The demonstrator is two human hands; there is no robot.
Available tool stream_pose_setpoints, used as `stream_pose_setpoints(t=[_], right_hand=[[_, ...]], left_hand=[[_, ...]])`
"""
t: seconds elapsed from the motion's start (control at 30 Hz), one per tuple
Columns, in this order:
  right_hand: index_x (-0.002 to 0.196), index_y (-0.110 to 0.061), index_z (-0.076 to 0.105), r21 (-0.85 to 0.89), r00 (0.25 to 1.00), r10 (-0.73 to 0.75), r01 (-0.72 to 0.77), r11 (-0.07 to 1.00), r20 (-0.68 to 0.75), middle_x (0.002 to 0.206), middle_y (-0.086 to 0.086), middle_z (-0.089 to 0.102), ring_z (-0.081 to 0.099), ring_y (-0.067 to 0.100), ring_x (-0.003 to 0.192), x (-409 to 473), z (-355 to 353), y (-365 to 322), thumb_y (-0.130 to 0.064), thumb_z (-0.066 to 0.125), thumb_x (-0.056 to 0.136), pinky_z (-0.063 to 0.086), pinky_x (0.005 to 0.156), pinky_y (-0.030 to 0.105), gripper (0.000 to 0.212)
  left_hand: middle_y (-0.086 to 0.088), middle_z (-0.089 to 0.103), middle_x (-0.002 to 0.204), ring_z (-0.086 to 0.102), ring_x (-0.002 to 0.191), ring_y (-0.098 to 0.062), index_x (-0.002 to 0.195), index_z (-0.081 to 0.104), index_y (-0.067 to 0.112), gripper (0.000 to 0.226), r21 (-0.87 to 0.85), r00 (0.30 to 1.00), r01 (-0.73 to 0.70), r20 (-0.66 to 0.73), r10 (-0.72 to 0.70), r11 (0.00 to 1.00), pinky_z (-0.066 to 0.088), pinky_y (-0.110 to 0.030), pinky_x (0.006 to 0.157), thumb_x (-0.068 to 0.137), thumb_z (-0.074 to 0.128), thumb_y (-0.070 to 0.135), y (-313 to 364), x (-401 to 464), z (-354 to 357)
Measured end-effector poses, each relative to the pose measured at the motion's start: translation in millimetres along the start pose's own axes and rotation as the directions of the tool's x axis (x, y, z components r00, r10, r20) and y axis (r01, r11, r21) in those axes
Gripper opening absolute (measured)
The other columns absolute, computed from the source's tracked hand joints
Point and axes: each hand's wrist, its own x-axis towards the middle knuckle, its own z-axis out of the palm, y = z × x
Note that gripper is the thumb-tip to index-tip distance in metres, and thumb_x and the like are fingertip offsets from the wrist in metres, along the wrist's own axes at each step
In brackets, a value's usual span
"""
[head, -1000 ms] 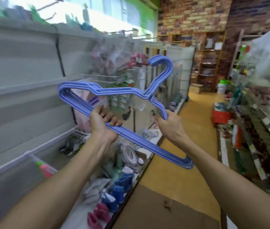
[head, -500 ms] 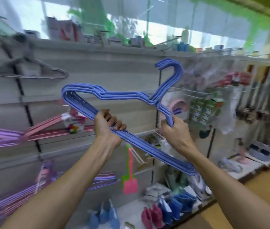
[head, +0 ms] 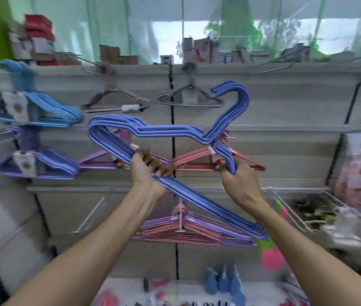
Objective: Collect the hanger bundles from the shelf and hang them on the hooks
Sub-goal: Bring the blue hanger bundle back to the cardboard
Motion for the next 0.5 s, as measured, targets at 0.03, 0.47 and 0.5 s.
stream_pose_setpoints(t=[0.03,0.47,0.5], right_hand=[[0.069,-0.018,0.051,0.019,1.000,-0.010,0.009,1.000,0.021,0.058,0.001,0.051,0.046,0.026,0.057,-3,16,-10,-0.021,0.053,0.090,0.036,0.055,0.038,0.021],[0.069,-0.021,0.051,0.169,0.975,-0.091,0.057,0.984,0.202,0.058,-0.002,0.052,0.045,0.021,0.055,-43,195,-131,-0.021,0.055,0.088,0.038,0.057,0.037,0.019],[0.071,-0.020,0.052,0.172,0.971,-0.096,0.059,0.983,0.219,0.060,-0.001,0.054,0.047,0.023,0.057,-45,208,-137,-0.021,0.055,0.088,0.039,0.057,0.039,0.017]], left_hand=[[0.005,0.015,0.042,0.015,0.032,-0.014,0.049,0.023,0.023,0.044,0.010,1.000,-0.022,-0.010,0.022,1.000,0.018,-0.018,0.044,0.089,0.043,0.018,16,0,-12],[0.006,0.016,0.045,0.014,0.036,-0.014,0.056,0.023,0.023,0.044,0.038,0.968,-0.186,-0.165,0.190,0.982,0.016,-0.027,0.050,0.093,0.045,0.021,186,-11,-154],[0.007,0.017,0.043,0.015,0.034,-0.013,0.055,0.023,0.024,0.044,0.034,0.966,-0.191,-0.173,0.194,0.981,0.017,-0.025,0.048,0.093,0.045,0.022,196,-10,-164]])
